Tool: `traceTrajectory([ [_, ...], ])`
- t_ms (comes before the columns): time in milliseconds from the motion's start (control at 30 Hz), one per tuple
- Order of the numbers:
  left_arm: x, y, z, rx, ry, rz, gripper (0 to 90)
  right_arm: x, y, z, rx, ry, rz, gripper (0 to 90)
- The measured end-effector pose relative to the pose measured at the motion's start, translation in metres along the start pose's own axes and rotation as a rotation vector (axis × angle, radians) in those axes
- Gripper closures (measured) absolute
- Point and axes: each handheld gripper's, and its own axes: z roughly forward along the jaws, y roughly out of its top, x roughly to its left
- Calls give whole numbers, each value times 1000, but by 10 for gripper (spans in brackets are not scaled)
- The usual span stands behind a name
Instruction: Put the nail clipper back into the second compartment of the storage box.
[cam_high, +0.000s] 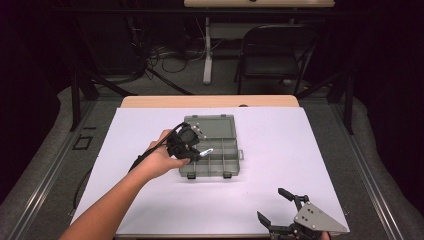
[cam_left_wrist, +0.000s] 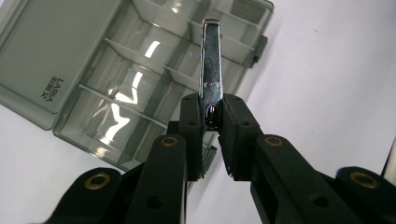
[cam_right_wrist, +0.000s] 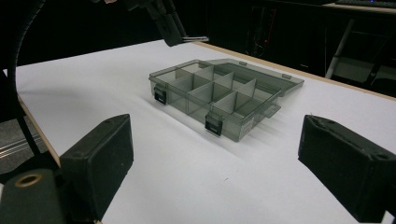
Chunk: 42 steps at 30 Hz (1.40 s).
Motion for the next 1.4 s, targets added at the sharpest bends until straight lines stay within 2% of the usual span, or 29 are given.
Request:
traceTrajectory([
  [333, 17, 3, -8, -54, 46, -140, 793, 0, 0, 1, -2, 2, 4, 102],
  [567, 24, 3, -9, -70, 57, -203, 792, 0, 0, 1, -1, 2, 7, 102],
  [900, 34, 4, -7, -84, 64, -244, 792, 0, 0, 1, -1, 2, 9, 105],
  [1400, 43, 5, 0, -78, 74, -270, 792, 0, 0, 1, 1, 3, 9, 105],
])
